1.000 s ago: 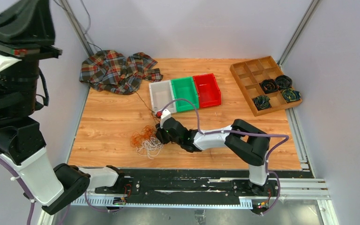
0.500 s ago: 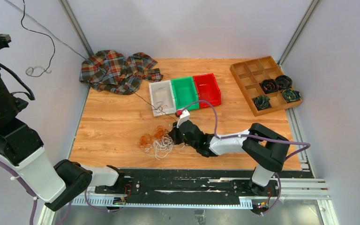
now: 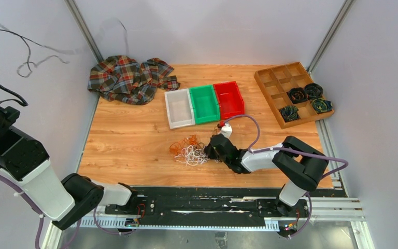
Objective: Untangle the cables
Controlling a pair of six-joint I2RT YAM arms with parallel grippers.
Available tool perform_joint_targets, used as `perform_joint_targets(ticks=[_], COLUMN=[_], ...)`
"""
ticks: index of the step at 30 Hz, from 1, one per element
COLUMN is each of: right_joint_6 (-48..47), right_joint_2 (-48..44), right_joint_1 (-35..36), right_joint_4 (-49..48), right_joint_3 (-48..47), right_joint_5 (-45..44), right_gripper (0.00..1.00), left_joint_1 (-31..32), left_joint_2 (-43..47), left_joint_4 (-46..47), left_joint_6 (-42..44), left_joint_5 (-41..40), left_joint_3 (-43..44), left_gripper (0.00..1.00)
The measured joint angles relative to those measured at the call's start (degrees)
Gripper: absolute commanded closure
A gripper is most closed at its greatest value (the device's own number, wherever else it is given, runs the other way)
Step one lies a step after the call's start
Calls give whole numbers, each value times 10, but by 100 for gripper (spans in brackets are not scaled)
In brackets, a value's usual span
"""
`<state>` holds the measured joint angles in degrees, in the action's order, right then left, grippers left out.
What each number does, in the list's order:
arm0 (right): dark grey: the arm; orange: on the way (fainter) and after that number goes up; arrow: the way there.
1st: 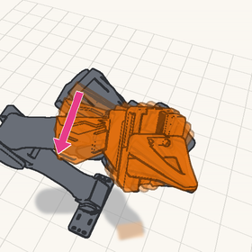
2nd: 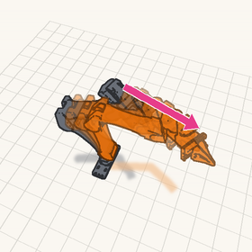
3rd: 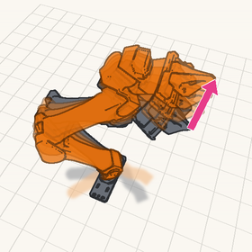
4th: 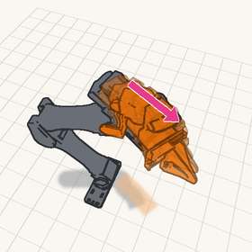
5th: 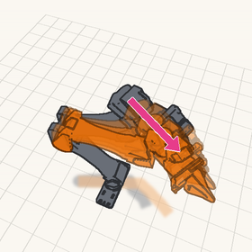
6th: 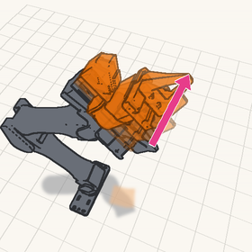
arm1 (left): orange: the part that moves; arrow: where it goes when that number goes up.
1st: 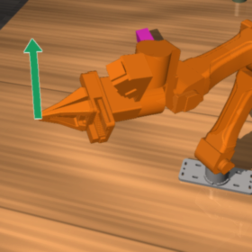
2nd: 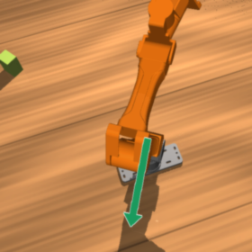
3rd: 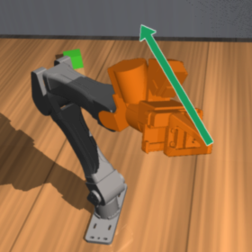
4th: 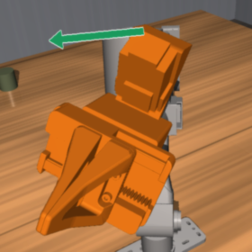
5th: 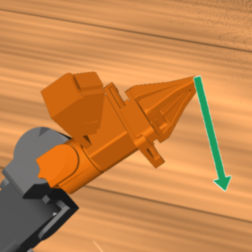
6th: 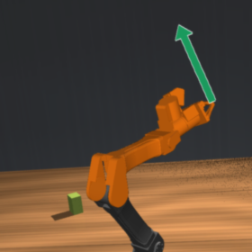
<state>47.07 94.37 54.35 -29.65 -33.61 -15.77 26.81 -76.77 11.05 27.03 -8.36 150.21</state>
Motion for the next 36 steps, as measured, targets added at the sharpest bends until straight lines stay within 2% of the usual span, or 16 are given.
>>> perform_joint_targets(ticks=[4, 6, 7, 8, 10, 12, 14, 18, 24, 29, 34, 35, 36], right_joint_6=[26, 37, 39, 37, 27, 4, -22, -79, -152, -190, -219, -220, -219], right_joint_2=[-3, -5, -6, -10, -22, -40, -64, -148, -242, -249, -225, -223, -222], right_joint_1=[-1, -1, -1, -1, -1, -1, 0, 1, -1, -26, -38, -39, -39], right_joint_4=[4, 7, 9, 12, 28, 58, 89, 142, 203, 270, 338, 348, 359], right_joint_3=[3, 4, 5, 5, 2, -10, -27, -45, -56, -95, -180, -186, -187], right_joint_5=[-5, -5, -4, -2, 5, 13, 23, 46, 103, 169, 210, 217, 229], right_gripper=[98, 87, 76, 66, 53, 43, 38, 35, 34, 34, 33, 31, 33], left_joint_1=[0, 0, 0, 0, 0, 0, 0, 0, 0, 0, 0, 0, 0], left_joint_2=[-16, -18, -15, -6, 31, 59, 71, 82, 110, 113, 113, 112, 111], left_joint_4=[37, 52, 58, 59, 54, 23, -12, -119, -231, -299, -315, -315, -313], left_joint_6=[14, 15, 14, 12, 0, -18, -38, -78, -125, -164, -193, -196, -198], left_joint_5=[2, 2, 4, 7, 23, 44, 65, 100, 141, 184, 200, 200, 201], left_joint_3=[24, 23, 14, -4, -81, -136, -163, -206, -319, -373, -424, -429, -434], left_gripper=[99, 99, 99, 99, 99, 99, 100, 100, 100, 100, 100, 100, 100])
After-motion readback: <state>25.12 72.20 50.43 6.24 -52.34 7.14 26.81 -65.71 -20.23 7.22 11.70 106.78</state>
